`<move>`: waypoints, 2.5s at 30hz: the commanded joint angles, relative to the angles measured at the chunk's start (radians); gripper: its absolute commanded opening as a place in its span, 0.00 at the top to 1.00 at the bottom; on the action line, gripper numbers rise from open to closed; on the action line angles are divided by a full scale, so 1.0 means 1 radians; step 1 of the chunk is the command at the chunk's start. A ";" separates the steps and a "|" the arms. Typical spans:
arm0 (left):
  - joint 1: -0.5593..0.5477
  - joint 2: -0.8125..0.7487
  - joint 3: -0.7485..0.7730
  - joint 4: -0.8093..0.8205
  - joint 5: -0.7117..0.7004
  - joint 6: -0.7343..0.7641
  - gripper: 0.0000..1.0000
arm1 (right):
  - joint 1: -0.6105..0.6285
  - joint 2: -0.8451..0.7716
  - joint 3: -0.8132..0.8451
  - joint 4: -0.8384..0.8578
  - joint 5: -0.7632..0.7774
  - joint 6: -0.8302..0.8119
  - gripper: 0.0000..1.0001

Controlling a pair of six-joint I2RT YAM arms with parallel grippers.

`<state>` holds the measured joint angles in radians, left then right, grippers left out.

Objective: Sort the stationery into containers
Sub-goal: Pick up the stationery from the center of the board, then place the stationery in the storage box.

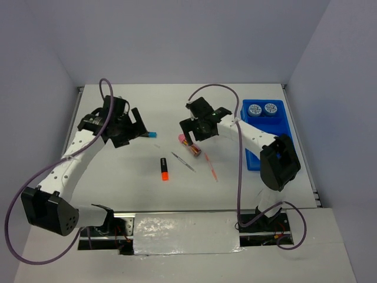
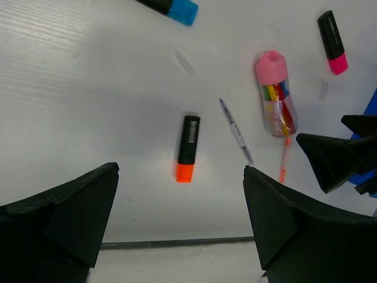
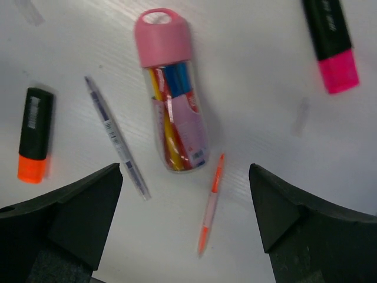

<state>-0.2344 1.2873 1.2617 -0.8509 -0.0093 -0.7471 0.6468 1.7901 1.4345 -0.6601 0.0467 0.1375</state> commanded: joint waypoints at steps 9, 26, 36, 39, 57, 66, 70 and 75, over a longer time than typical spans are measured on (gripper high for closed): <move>-0.409 0.351 0.230 0.055 -0.276 -0.491 0.01 | -0.197 -0.529 -0.088 -0.127 0.242 0.367 0.01; -0.525 1.001 0.743 -0.174 -0.271 -0.609 0.12 | -0.214 -0.830 -0.283 -0.147 -0.025 0.306 0.00; -0.523 1.054 0.713 -0.062 -0.258 -0.557 0.37 | -0.216 -0.860 -0.306 -0.127 -0.096 0.275 0.00; -0.517 1.031 0.781 -0.062 -0.280 -0.471 0.80 | -0.220 -0.859 -0.315 -0.098 -0.119 0.267 0.00; -0.525 0.064 -0.042 0.842 0.498 0.336 1.00 | -0.253 -0.740 -0.172 0.343 -0.427 0.576 0.00; -0.517 0.069 0.016 0.842 0.585 0.347 1.00 | -0.136 -0.712 -0.235 0.405 -0.389 0.637 0.10; -0.481 0.075 0.021 0.842 0.588 0.336 1.00 | -0.104 -0.727 -0.267 0.381 -0.340 0.645 0.14; -0.445 0.078 0.028 0.877 0.612 0.328 0.97 | -0.099 -0.762 -0.339 0.370 -0.297 0.683 0.23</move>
<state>-0.6952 1.3663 1.2346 -0.0803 0.5560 -0.4404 0.5411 1.0679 1.1225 -0.3237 -0.2890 0.7845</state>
